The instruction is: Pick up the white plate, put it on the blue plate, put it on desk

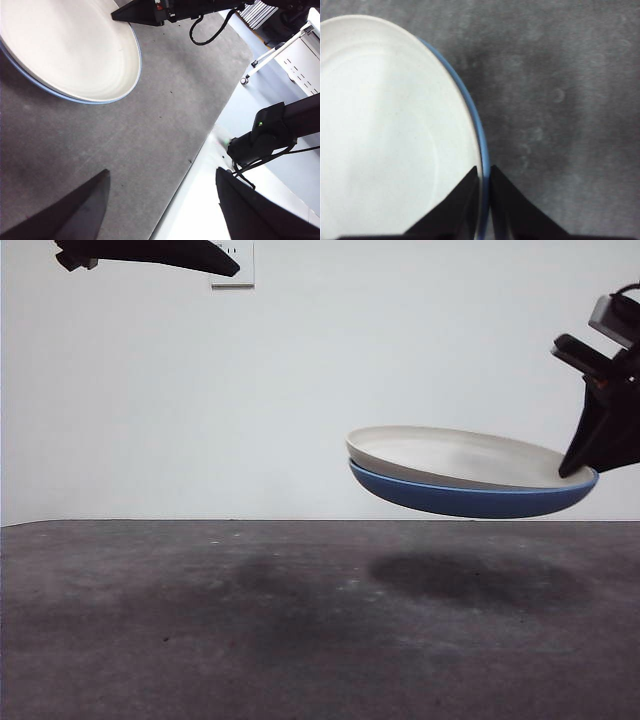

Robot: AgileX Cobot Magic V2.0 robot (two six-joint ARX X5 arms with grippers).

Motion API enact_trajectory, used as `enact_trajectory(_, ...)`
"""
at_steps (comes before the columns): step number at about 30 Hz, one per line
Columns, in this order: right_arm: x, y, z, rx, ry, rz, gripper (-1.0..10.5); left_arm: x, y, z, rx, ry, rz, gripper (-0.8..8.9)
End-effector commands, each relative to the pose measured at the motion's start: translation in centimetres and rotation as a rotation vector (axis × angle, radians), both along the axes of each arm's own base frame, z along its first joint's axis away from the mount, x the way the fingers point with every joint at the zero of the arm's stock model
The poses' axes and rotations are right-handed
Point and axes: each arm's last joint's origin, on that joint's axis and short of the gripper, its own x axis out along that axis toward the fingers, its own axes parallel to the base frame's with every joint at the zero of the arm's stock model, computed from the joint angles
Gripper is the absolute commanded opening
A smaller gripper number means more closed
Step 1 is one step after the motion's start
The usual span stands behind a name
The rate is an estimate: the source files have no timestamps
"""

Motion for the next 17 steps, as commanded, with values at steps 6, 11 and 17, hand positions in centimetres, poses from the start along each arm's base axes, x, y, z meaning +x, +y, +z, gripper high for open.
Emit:
enact_trajectory(6,-0.3,4.0,0.4,-0.005,0.003,0.072,0.1,0.0,-0.2,0.4,-0.014,-0.011,-0.008,3.43)
enact_trajectory(11,-0.3,6.6,-0.3,-0.016,0.012,0.11,0.1,0.0,-0.2,0.4,-0.014,-0.012,-0.008,3.43)
enact_trajectory(17,1.0,8.2,-2.8,-0.006,0.059,0.107,0.1,0.0,-0.2,0.4,-0.013,-0.011,-0.008,3.43)
